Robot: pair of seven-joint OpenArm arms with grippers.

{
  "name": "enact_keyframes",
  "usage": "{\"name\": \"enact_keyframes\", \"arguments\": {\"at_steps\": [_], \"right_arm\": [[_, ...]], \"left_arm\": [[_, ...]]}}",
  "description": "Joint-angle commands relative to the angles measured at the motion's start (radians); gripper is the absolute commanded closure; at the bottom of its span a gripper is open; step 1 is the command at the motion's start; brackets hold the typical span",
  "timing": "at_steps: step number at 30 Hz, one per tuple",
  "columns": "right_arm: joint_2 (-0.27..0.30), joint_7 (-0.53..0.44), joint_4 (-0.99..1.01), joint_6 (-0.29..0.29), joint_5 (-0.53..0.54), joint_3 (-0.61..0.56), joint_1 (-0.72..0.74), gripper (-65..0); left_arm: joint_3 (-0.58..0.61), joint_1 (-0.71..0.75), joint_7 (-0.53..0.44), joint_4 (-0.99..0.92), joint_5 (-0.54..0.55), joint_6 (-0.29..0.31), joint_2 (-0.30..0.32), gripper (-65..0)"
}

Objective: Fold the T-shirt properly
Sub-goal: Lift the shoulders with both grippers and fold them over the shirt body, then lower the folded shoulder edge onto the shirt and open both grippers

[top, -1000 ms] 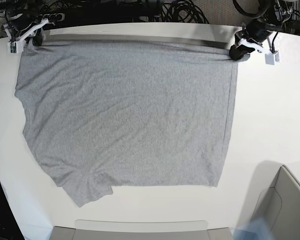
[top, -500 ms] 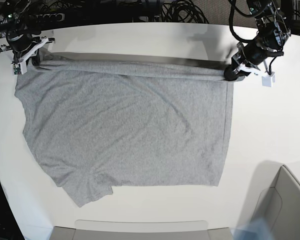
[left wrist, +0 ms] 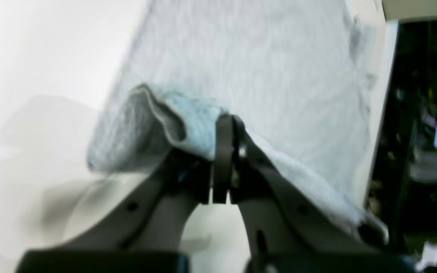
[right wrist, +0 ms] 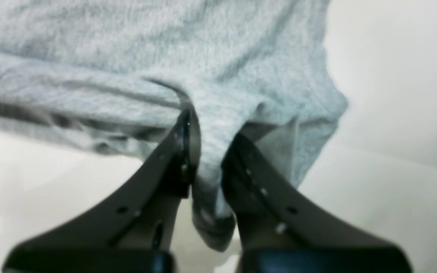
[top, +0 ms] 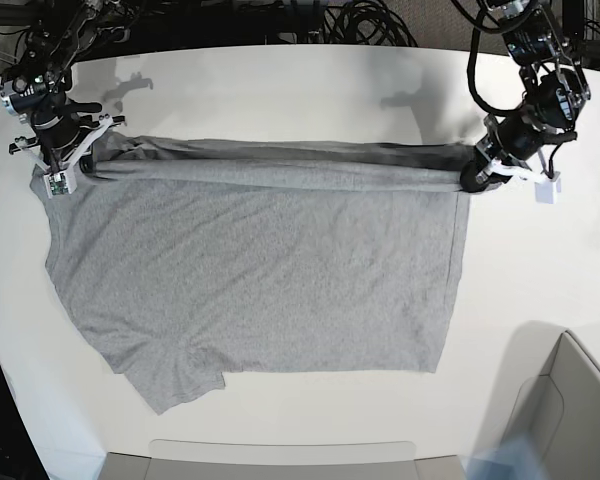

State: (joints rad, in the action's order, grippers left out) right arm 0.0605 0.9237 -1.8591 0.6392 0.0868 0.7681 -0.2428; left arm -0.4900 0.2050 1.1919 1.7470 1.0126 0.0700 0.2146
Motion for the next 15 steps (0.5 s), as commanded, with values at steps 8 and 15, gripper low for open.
{"name": "enact_keyframes", "arguments": {"at_steps": [8,15], "right_arm": [[0.032,-0.016,0.057,-0.005,-0.005,-0.025,0.076,0.0],[0.043,-0.028,0.086,-0.005,-0.094,-0.069,0.142,0.0]], "left_arm": [[0.123,-0.121,-0.017,-0.026,-0.137,-0.009,0.01,0.0],[0.126,-0.18,-0.027,-0.132,-0.139,-0.009,0.012,0.0]]}}
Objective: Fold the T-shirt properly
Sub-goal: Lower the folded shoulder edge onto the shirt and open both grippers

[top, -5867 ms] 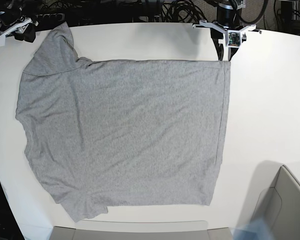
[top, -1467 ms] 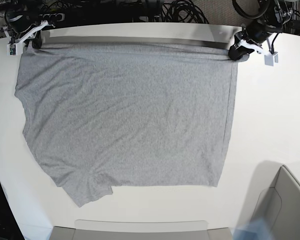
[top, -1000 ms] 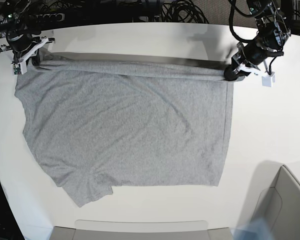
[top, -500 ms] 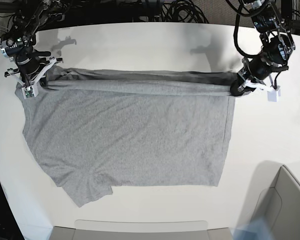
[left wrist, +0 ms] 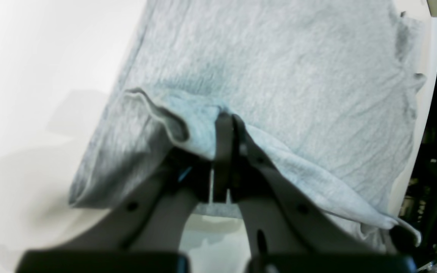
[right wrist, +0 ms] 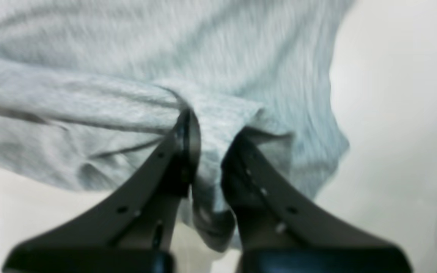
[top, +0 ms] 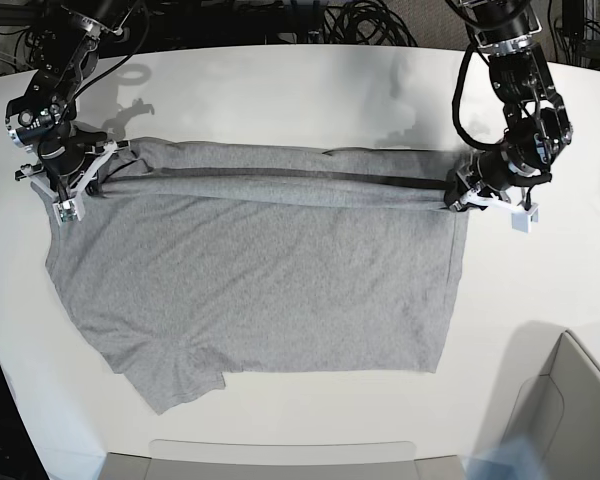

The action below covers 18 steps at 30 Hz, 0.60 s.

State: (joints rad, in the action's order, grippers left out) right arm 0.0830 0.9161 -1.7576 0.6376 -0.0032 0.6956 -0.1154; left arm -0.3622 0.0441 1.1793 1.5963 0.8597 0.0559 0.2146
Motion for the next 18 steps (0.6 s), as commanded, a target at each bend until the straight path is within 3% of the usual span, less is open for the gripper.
{"name": "enact_keyframes", "arguments": {"at_steps": [1,8,16,18], "right_arm": [[0.027,-0.032,-0.009,-0.003,-0.01,0.003,0.026,0.0],[0.062,-0.053,0.083,-0.003,-0.103,-0.075,0.118,0.0],[0.1,-0.055,0.172,-0.003,-0.11,-0.116,0.21,0.0],[0.12,-0.056,0.19,-0.032,-0.11,-0.155,0.216,0.0]], "left_arm": [[-0.001,-0.025,-0.014,0.019,0.014,0.002,0.012,0.0],[-0.001,-0.076,-0.016,-0.004,0.013,-0.001,0.015,0.0],[0.001,-0.141,-0.032,-0.126,-0.006,0.0,0.016,0.0],[0.001,-0.141,-0.051,-0.129,-0.04,0.003,0.016,0.0]]}}
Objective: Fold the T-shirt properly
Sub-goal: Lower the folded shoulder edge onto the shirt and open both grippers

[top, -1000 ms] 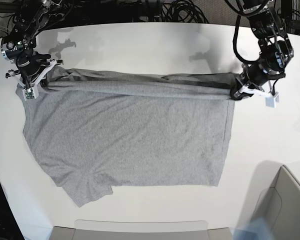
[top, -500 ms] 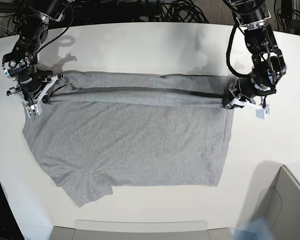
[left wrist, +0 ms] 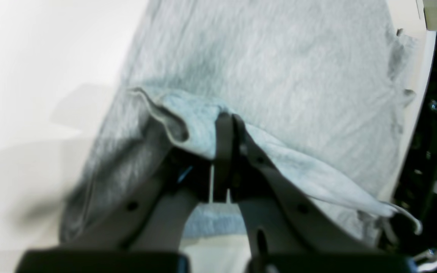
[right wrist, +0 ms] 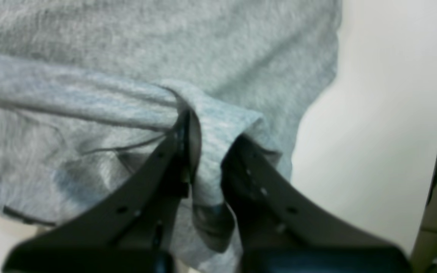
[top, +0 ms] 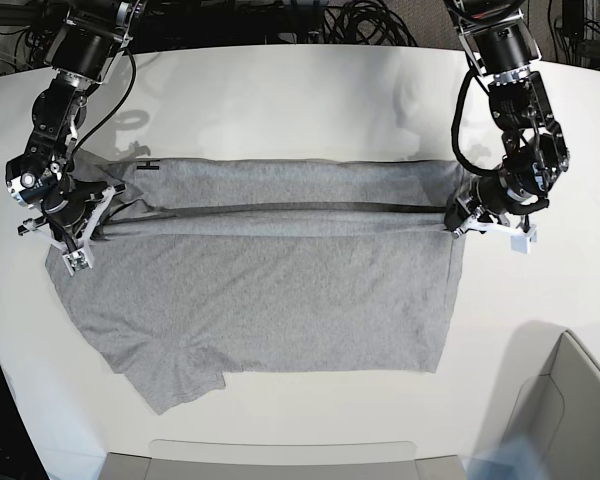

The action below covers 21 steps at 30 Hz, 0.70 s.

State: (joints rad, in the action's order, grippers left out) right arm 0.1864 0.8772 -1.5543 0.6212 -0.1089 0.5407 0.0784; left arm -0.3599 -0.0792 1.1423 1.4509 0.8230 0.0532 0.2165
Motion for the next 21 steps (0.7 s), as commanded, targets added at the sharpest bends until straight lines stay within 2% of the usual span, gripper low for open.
{"name": "enact_keyframes", "arguments": {"at_steps": [1,4,7,17,21], "right_arm": [[0.022,-0.026,-0.004,-0.044,-0.004,-0.017,0.028,0.0],[0.034,-0.099,0.041,-0.136,-0.004,-0.07,0.03,0.0],[0.048,-0.14,0.096,-0.182,0.004,-0.116,0.034,0.0],[0.045,-0.194,0.153,-0.189,0.004,-0.121,0.073,0.0],[0.048,-0.198,0.199,-0.189,0.004,-0.12,0.11,0.0]], "left_arm": [[0.0,-0.02,-0.02,0.015,-0.018,0.007,0.014,0.0],[0.046,-0.046,-0.021,0.015,-0.054,0.007,0.013,0.0],[0.061,-0.055,-0.046,0.015,-0.061,0.007,0.01,0.0],[0.098,-0.083,-0.109,0.009,-0.063,0.003,0.014,0.0],[0.115,-0.104,-0.123,-0.071,-0.063,0.004,0.016,0.0]]}}
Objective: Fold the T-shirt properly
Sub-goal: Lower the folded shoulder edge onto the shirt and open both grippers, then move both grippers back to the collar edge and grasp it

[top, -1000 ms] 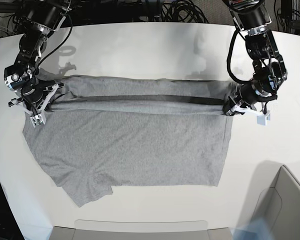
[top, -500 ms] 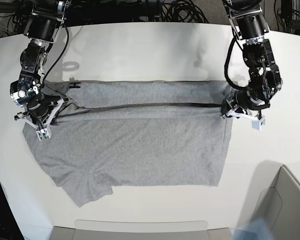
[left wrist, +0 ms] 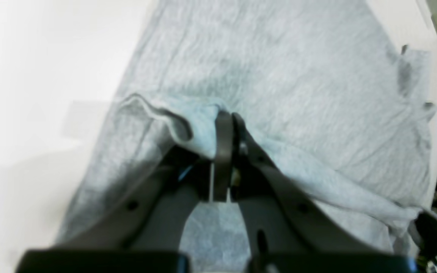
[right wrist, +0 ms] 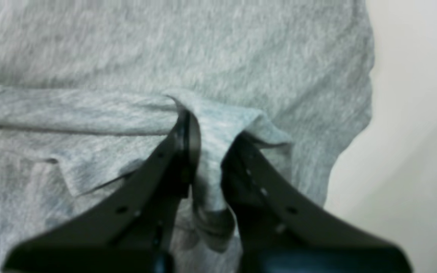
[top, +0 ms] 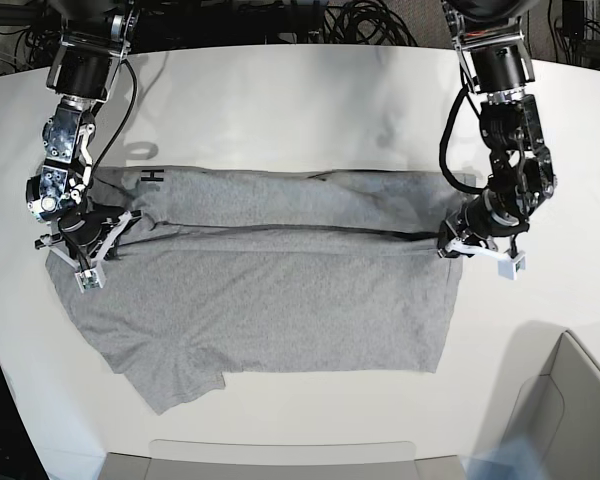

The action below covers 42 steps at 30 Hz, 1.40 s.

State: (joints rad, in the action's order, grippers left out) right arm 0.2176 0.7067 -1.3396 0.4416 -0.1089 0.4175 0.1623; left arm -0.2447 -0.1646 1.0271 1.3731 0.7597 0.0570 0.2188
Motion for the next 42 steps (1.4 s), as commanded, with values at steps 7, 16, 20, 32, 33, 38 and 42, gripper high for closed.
{"name": "enact_keyframes", "arguments": {"at_steps": [7,16,20,32,33,38,42], "right_arm": [[0.016,-0.029,-0.002,-0.01,0.004,0.004,0.052,0.0],[0.016,-0.029,-0.005,-0.01,0.004,0.004,0.052,-22.8],[0.029,-0.029,-0.005,-0.01,0.005,0.004,0.075,-33.3],[0.055,-0.028,-0.074,-0.008,0.105,0.03,0.142,-33.4],[0.055,-0.023,-0.096,-0.008,0.116,0.056,0.136,-33.4],[0.056,-0.006,-0.208,-0.007,0.15,0.206,0.076,-33.4],[0.059,0.113,-0.311,0.001,0.153,0.268,-0.048,-33.4]], "left_arm": [[0.009,-0.065,-0.031,-0.05,0.002,-0.001,0.014,0.0],[0.009,-0.063,-0.024,-0.05,0.002,-0.003,0.014,-19.0],[0.008,-0.036,-0.026,-0.001,0.002,-0.003,0.014,-18.2],[0.0,0.018,-0.024,0.082,0.007,-0.003,0.014,-18.0],[-0.002,0.029,-0.024,0.108,0.007,-0.003,0.014,-18.0],[-0.002,0.081,-0.024,0.259,0.007,-0.003,0.014,-18.0],[-0.002,0.129,-0.024,0.329,0.007,-0.003,0.011,-18.0]]}}
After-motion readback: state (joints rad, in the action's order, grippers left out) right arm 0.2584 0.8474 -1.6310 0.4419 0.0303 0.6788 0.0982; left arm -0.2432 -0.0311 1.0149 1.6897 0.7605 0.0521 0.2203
